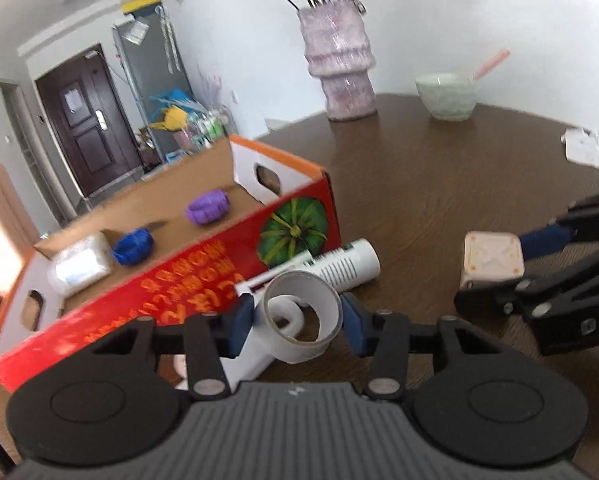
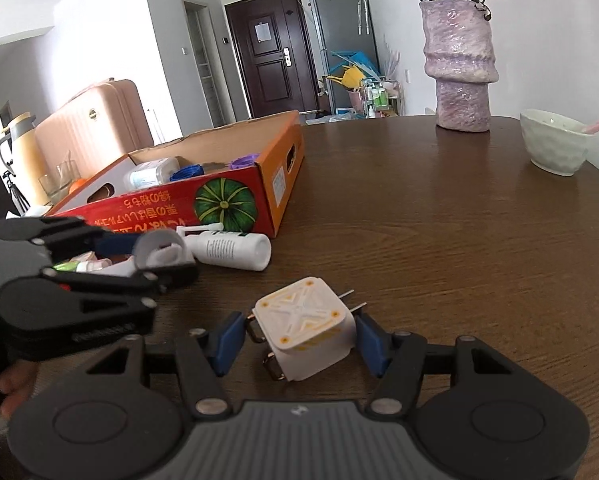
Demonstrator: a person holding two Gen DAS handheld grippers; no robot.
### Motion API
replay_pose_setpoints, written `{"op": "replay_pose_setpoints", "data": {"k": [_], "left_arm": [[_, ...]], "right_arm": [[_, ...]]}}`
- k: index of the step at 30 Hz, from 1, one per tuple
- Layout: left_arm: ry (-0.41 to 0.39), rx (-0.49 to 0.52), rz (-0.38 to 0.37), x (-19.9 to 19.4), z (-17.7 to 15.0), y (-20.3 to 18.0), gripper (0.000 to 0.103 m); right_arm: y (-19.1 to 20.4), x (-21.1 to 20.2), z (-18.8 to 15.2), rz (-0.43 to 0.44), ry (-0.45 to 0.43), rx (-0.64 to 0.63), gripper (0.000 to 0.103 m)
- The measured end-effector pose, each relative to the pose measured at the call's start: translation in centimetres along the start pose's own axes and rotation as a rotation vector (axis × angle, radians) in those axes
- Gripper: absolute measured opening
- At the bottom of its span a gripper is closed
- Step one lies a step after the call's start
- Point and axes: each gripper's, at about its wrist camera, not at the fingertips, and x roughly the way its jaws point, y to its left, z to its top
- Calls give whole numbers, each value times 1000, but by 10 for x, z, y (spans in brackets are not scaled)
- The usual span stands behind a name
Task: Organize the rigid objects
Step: 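Grasp the white tape roll with the left gripper while the right grasps the beige square plug, then lift the tape roll with the left gripper while the right lifts the beige plug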
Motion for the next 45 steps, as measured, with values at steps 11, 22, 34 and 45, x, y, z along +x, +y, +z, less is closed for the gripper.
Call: {"op": "replay_pose_setpoints", "data": {"k": [11, 22, 34, 45], "left_arm": [[-125, -267, 130, -118, -25, 40, 48], [-227, -367, 202, -234, -78, 43, 48], [-326, -439, 245, -311, -125, 34, 48], [-371, -470, 259, -337, -135, 41, 48]], "right_arm": [[52, -69, -11, 59, -128, -63, 59], [105, -152, -46, 65, -254, -113, 59], [131, -220, -80, 9, -376, -148, 59], [153, -245, -85, 27, -450, -193, 59]]}}
